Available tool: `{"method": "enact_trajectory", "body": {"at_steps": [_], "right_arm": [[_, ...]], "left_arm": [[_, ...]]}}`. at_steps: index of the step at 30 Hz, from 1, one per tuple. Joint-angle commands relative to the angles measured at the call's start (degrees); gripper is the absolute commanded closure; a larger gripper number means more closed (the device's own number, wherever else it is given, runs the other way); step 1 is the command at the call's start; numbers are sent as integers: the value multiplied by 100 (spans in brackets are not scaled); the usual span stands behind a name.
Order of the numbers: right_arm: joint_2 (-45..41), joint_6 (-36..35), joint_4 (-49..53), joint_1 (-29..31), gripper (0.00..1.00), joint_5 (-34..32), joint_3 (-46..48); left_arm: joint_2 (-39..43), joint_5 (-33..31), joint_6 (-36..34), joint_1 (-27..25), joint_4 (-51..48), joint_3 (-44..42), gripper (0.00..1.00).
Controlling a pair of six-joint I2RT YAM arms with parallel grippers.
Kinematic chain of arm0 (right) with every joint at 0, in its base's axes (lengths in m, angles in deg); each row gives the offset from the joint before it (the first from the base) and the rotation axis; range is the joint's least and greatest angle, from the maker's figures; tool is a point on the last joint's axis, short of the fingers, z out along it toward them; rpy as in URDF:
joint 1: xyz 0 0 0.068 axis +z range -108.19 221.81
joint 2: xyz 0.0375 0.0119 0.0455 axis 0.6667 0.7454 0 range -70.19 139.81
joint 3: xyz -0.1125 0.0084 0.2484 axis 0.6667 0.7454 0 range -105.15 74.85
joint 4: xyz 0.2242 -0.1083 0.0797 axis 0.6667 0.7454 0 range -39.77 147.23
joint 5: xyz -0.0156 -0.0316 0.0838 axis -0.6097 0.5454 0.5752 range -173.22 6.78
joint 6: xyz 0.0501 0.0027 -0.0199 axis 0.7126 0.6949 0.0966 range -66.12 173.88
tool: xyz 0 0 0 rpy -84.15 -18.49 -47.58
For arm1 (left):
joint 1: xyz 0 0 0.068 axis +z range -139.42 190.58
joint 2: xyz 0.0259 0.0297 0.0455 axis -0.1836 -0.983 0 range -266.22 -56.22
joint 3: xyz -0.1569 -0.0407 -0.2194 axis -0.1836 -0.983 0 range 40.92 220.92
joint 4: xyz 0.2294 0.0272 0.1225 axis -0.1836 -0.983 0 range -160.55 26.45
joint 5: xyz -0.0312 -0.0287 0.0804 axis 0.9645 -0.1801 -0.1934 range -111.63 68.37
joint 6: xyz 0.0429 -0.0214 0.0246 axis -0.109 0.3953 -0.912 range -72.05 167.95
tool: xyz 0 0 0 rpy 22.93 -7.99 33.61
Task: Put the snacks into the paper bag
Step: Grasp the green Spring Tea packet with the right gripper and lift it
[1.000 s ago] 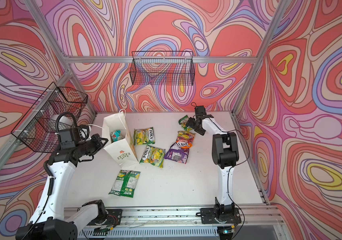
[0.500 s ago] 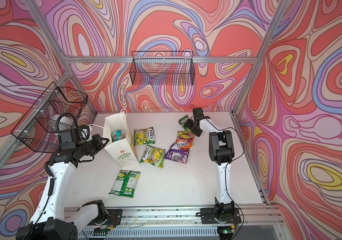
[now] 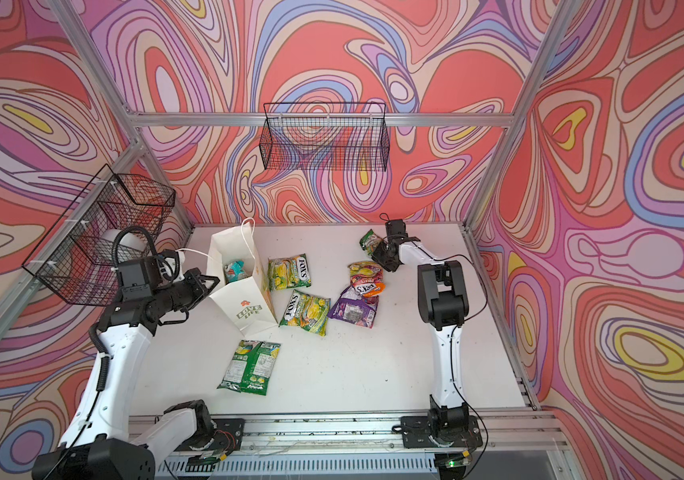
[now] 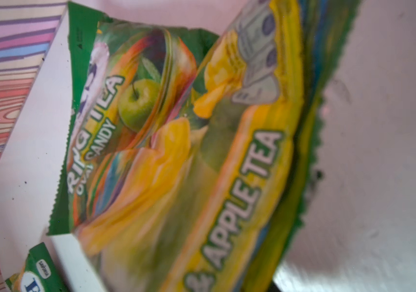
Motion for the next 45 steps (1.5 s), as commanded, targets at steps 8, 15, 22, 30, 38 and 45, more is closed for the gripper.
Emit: {"method": "enact_trajectory", "body": {"at_steps": [8, 15, 22, 30, 38, 45], "right_arm": [[-331, -133, 118, -8, 96, 41, 193], [-665, -249, 184, -7, 100, -33, 209], [-1079, -340, 170, -8, 100, 25, 398], [-1609, -483, 286, -3, 100, 6, 450], [-2266, -446, 232, -5, 100, 162, 930], [-2629, -496, 319, 3, 100, 328, 1029]], "left_arm": [[131, 334, 73, 9, 469, -25, 100], [120, 566, 148, 6, 632, -80, 100], [143, 672, 175, 9, 716, -85, 100], [272, 707, 200, 5, 757, -118, 100], [384, 817, 237, 6, 796, -120, 100], [371, 794, 166, 10, 696, -27, 100]]}}
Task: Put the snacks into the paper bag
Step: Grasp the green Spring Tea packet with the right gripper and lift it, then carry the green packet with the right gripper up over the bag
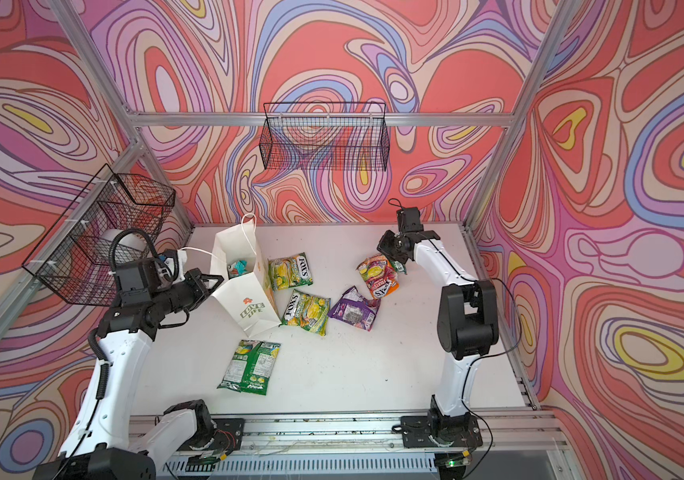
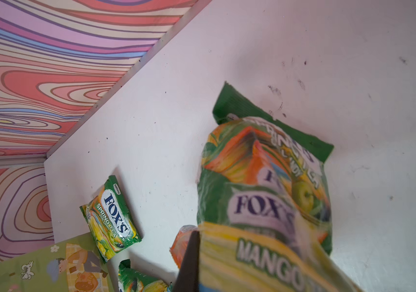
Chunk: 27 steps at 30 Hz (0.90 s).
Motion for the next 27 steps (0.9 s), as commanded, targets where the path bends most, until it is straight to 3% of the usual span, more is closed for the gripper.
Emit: {"method": "enact_trajectory", "body": {"at_steps": [1, 8, 17, 27], "right_arm": [[-461, -96, -108, 5, 100, 146, 67], [-924, -210, 124, 77, 100, 183, 59], [-1393, -435, 456, 305, 100, 127, -37], [-1686, -878, 1249, 855, 100, -202, -929]], "left_arm": [[136, 181, -60, 6, 409, 144, 100], [88, -27, -120, -117, 144, 398, 100], [-157, -604, -366, -715, -664, 1155, 100], [-457, -853, -445, -1087, -943, 1907, 100]]}}
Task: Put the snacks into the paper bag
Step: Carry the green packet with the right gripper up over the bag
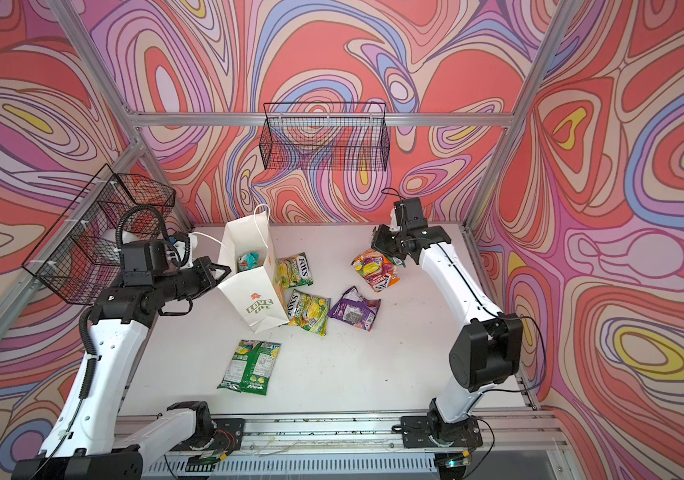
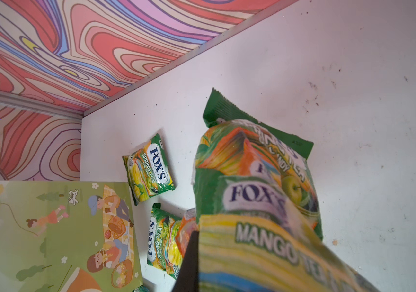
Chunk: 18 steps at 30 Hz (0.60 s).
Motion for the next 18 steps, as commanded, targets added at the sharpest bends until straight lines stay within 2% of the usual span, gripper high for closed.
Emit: {"method": "enact_trajectory", "body": {"at_steps": [1, 7, 12, 18], "right_arm": [[-367, -300, 100, 256, 100, -192, -587], [-346, -415, 381, 731, 100, -405, -1214], [-171, -495, 547, 1173, 100, -605, -1818], [262, -602, 749, 1707, 100, -631, -2866]], "left_arm": [[-50, 0, -123, -85, 239, 370, 100], [-143, 16, -372, -357, 325, 327, 100], [-45, 142, -479, -369, 653, -200, 100], [179, 288, -544, -367, 795, -326, 100]]}}
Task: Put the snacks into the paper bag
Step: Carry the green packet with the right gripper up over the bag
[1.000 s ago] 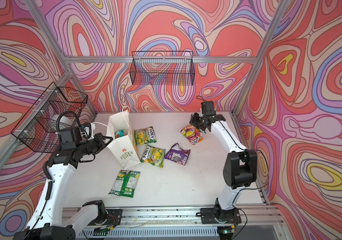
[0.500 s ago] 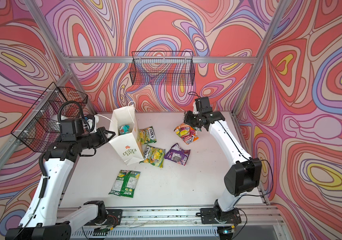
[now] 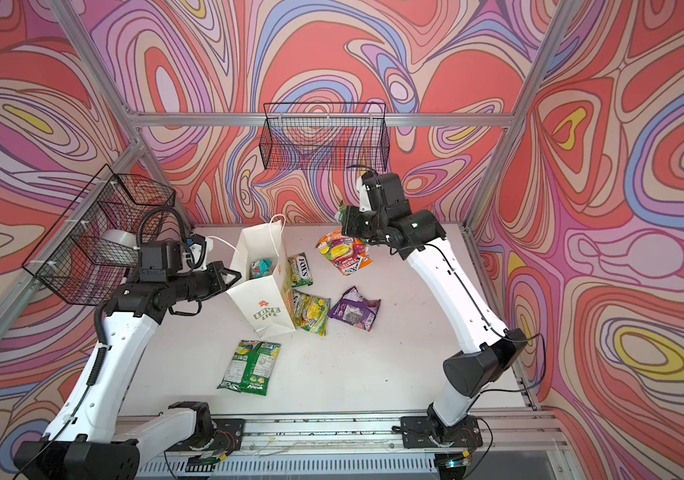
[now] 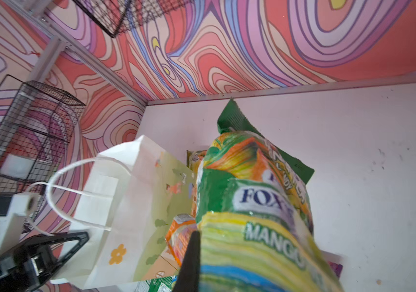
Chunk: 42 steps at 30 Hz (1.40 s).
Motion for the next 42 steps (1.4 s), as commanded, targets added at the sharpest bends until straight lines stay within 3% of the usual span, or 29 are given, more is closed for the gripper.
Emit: {"method": "enact_trajectory", "body": {"at_steps": [1, 8, 18, 26, 42], "right_arm": [[212, -158, -186, 267, 100, -88, -613], [930, -40, -335, 598, 100, 226, -1910], [1044, 442, -1729, 762, 100, 563, -1973], [939, 583, -2144, 803, 100, 421, -1701], [1797, 1196, -3331, 1196, 100, 880, -2725]], "left_arm": [[378, 248, -147, -33, 711, -3, 100], [292, 342, -94, -33, 782, -80, 100], [97, 479, -5, -33, 851, -151, 100], [137, 324, -49, -33, 805, -143, 100], [41, 853, 135, -33, 1084, -244, 100]]}}
